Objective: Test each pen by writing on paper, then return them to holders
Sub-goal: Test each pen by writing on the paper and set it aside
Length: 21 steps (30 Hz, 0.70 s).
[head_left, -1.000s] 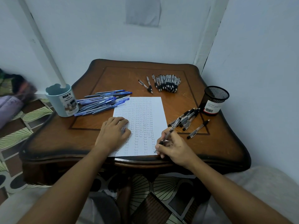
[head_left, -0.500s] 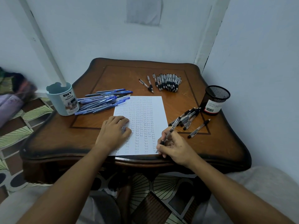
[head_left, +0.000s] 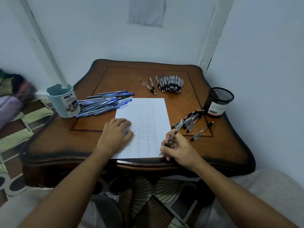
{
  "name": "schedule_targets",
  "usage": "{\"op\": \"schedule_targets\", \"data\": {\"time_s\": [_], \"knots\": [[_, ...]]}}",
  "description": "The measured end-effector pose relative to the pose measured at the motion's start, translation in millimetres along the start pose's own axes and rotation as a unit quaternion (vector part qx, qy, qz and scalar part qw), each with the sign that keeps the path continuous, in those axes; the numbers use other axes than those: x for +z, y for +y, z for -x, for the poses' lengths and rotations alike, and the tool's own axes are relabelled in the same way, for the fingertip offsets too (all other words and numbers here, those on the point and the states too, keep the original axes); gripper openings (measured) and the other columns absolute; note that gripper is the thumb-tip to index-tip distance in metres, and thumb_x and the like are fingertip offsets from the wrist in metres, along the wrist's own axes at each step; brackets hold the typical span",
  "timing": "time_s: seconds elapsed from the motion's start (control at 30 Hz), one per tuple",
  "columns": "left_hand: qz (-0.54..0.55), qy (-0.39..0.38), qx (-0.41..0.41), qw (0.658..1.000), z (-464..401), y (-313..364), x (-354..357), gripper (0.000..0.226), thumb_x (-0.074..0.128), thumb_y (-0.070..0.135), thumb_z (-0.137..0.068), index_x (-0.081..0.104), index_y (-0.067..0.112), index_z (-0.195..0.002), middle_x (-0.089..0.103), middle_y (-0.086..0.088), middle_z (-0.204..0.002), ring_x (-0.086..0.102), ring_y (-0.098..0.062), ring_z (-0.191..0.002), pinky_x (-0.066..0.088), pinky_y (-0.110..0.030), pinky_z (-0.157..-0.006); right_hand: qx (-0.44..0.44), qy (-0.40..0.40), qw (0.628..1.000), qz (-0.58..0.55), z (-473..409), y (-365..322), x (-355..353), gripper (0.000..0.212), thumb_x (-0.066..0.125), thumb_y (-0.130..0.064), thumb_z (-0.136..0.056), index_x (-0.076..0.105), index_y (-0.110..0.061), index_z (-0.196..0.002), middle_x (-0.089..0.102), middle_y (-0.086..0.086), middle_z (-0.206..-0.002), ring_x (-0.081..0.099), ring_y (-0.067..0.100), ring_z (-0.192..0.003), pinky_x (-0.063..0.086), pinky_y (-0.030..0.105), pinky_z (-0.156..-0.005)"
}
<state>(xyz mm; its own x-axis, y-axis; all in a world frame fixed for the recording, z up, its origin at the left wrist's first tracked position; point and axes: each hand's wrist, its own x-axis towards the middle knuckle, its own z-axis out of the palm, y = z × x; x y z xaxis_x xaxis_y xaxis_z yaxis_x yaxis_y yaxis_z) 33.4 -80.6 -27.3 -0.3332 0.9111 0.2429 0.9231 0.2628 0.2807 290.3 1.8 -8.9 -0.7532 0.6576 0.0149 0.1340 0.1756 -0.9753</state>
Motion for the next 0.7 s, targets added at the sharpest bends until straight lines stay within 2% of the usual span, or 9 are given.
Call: {"op": "schedule_targets", "data": {"time_s": [0.1, 0.23, 0.3, 0.33, 0.43, 0.5, 0.57, 0.63, 0.7], "knots": [[-0.004, 0.004, 0.001, 1.000, -0.1, -0.7, 0.7, 0.055, 0.034, 0.045, -0.088, 0.058, 0.023, -0.133, 0.054, 0.008, -0.136, 0.039, -0.013, -0.127, 0.029, -0.037, -0.106, 0.005, 0.002, 1.000, 0.002, -0.9, -0.7, 0.9, 0.026, 0.065, 0.003, -0.090, 0.046, -0.014, -0.096, 0.064, 0.009, -0.080, 0.058, 0.030, -0.066, 0.048, 0.035, -0.059], [0.002, 0.005, 0.002, 1.000, 0.5, -1.1, 1.5, 0.058, 0.031, 0.048, -0.087, 0.059, 0.024, -0.132, 0.056, 0.009, -0.134, 0.040, -0.012, -0.125, 0.029, -0.036, -0.104, 0.070, 0.034, 0.990, -0.119, -6.1, -8.1, 2.9, 0.026, 0.061, 0.009, -0.092, 0.043, -0.010, -0.096, 0.060, 0.015, -0.081, 0.062, 0.024, -0.061, 0.046, 0.029, -0.050], [0.011, 0.010, -0.003, 1.000, -0.3, -2.4, 2.2, 0.057, 0.031, 0.048, -0.086, 0.061, 0.025, -0.129, 0.057, 0.011, -0.131, 0.041, -0.011, -0.120, 0.028, -0.032, -0.098, 0.118, 0.029, 0.979, -0.166, -12.0, -17.9, 2.6, 0.015, 0.060, -0.008, -0.099, 0.045, -0.009, -0.097, 0.060, 0.021, -0.085, 0.064, 0.027, -0.062, 0.048, 0.031, -0.050], [0.015, 0.013, -0.007, 1.000, -0.6, -2.6, 2.3, 0.054, 0.034, 0.047, -0.086, 0.062, 0.026, -0.127, 0.058, 0.012, -0.130, 0.042, -0.010, -0.116, 0.026, -0.029, -0.094, 0.148, 0.029, 0.972, -0.182, -15.4, -23.0, 1.6, 0.017, 0.055, -0.022, -0.102, 0.046, -0.009, -0.097, 0.062, 0.023, -0.086, 0.064, 0.030, -0.063, 0.048, 0.033, -0.051], [0.034, 0.021, -0.019, 0.999, -4.9, -0.6, 1.8, 0.050, 0.039, 0.044, -0.085, 0.065, 0.027, -0.123, 0.061, 0.013, -0.127, 0.041, -0.007, -0.106, 0.023, -0.028, -0.089, 0.197, 0.058, 0.964, -0.171, -30.3, -39.5, -4.7, 0.045, 0.036, -0.047, -0.106, 0.050, -0.007, -0.091, 0.068, 0.022, -0.082, 0.063, 0.034, -0.066, 0.050, 0.039, -0.058], [0.049, 0.022, -0.023, 0.998, -6.9, 0.7, 0.8, 0.050, 0.040, 0.044, -0.084, 0.066, 0.026, -0.122, 0.064, 0.011, -0.123, 0.038, -0.005, -0.099, 0.024, -0.028, -0.088, 0.189, 0.093, 0.966, -0.148, -40.3, -46.2, -8.6, 0.046, 0.034, -0.045, -0.106, 0.053, -0.008, -0.087, 0.069, 0.018, -0.077, 0.065, 0.033, -0.073, 0.055, 0.045, -0.071], [0.057, 0.020, -0.026, 0.998, -7.8, 0.1, -0.6, 0.051, 0.040, 0.044, -0.083, 0.067, 0.026, -0.122, 0.065, 0.010, -0.121, 0.037, -0.006, -0.097, 0.024, -0.029, -0.087, 0.176, 0.124, 0.958, -0.189, -49.5, -49.7, -11.6, 0.040, 0.037, -0.037, -0.107, 0.053, -0.007, -0.087, 0.066, 0.016, -0.074, 0.068, 0.033, -0.074, 0.057, 0.049, -0.080], [0.056, 0.023, -0.023, 0.998, -6.2, -1.6, -0.8, 0.050, 0.040, 0.044, -0.083, 0.066, 0.026, -0.123, 0.065, 0.010, -0.121, 0.037, -0.006, -0.096, 0.024, -0.029, -0.087, 0.173, 0.132, 0.947, -0.236, -58.6, -47.7, -14.4, 0.034, 0.041, -0.033, -0.107, 0.054, -0.007, -0.089, 0.059, 0.014, -0.072, 0.064, 0.027, -0.062, 0.057, 0.041, -0.065], [0.049, 0.027, -0.012, 0.998, -4.0, -2.9, 0.1, 0.049, 0.040, 0.043, -0.085, 0.065, 0.027, -0.123, 0.065, 0.011, -0.122, 0.037, -0.006, -0.096, 0.025, -0.029, -0.087, 0.177, 0.139, 0.943, -0.243, -65.3, -45.6, -15.8, 0.031, 0.043, -0.034, -0.107, 0.054, -0.007, -0.094, 0.049, 0.009, -0.070, 0.048, 0.016, -0.052, 0.043, 0.029, -0.052]]}}
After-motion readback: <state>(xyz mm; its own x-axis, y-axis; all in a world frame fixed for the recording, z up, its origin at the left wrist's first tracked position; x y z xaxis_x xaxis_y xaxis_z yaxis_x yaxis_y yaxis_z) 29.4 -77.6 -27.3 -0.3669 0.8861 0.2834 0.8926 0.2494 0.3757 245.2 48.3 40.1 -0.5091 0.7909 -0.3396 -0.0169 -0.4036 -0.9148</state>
